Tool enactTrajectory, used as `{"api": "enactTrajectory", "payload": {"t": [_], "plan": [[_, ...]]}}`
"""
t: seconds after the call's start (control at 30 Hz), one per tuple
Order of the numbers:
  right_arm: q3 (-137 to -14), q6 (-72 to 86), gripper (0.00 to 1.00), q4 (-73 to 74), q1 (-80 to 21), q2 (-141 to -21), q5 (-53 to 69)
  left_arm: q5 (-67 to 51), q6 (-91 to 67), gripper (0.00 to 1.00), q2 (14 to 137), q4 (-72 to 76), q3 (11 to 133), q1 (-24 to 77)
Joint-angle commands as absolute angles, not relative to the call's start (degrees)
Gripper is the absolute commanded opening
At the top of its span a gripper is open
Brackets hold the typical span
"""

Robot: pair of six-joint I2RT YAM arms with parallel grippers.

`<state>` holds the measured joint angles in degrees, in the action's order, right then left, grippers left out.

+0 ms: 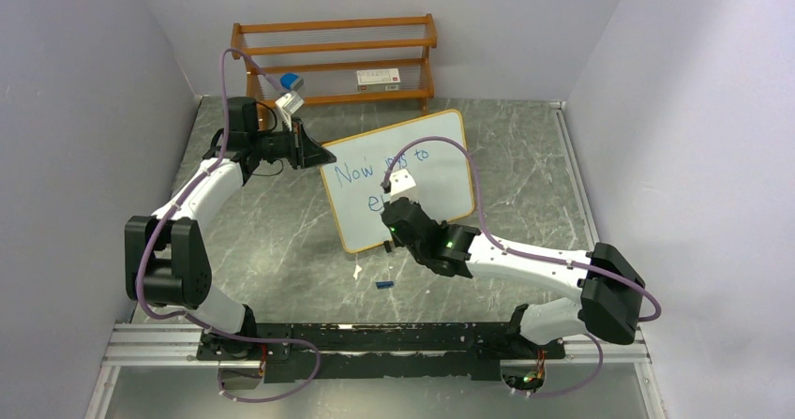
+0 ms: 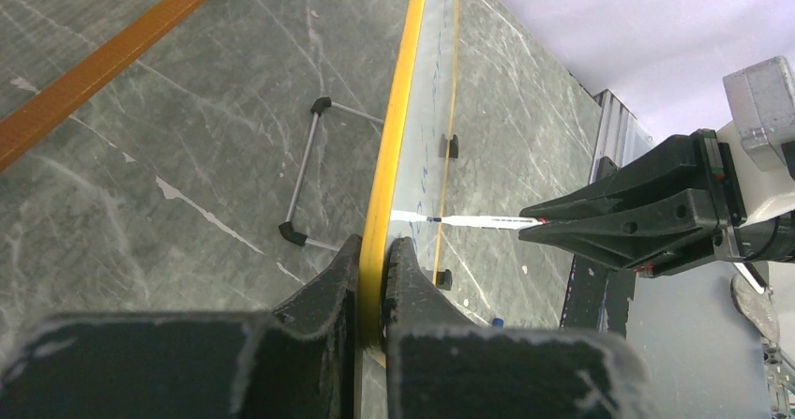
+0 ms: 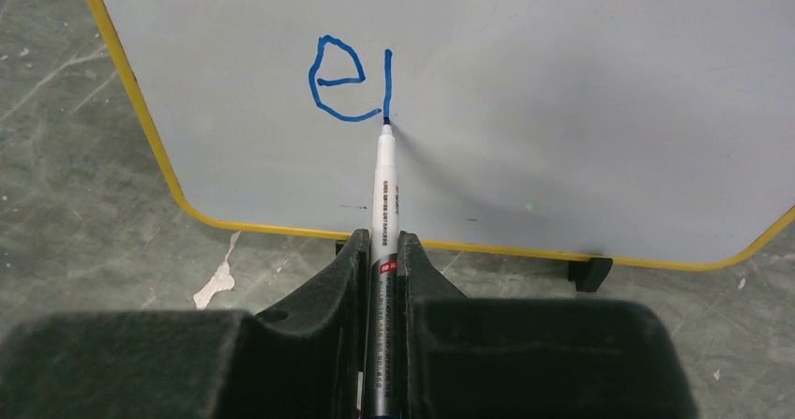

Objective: Write a sentence on the whiteboard

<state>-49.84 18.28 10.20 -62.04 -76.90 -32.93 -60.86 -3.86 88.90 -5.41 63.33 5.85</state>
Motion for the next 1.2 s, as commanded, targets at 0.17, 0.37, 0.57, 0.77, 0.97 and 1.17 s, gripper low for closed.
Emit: {"api": "enactTrajectory", "payload": {"t": [0.17,0.37,0.57,0.77,0.97,1.17], "plan": [[-48.6,18.3,0.00,9.7,-61.5,-74.6,-32.9,-49.1,4.8,0.05,92.8,-11.8,60.4,8.8],[-47.9,17.0,0.00,6.4,-61.6,-72.3,-33.4,-49.0,4.9,0.05,92.9,-11.9,60.4,8.8],[-48.5,15.7,0.00,4.3,-61.4,-73.3,-33.7,-49.2,4.8,0.05,93.1,-11.9,60.5,8.8],[-48.6,15.3,0.00,3.0,-61.4,-74.6,-35.3,-49.2,4.8,0.05,93.0,-11.9,60.4,8.8],[-48.9,15.0,0.00,2.6,-61.3,-75.5,-35.5,-49.3,4.8,0.05,92.9,-11.8,60.4,8.8],[-48.9,14.9,0.00,2.4,-61.3,-75.8,-34.8,-49.3,4.7,0.05,93.0,-11.8,60.4,8.8]]}}
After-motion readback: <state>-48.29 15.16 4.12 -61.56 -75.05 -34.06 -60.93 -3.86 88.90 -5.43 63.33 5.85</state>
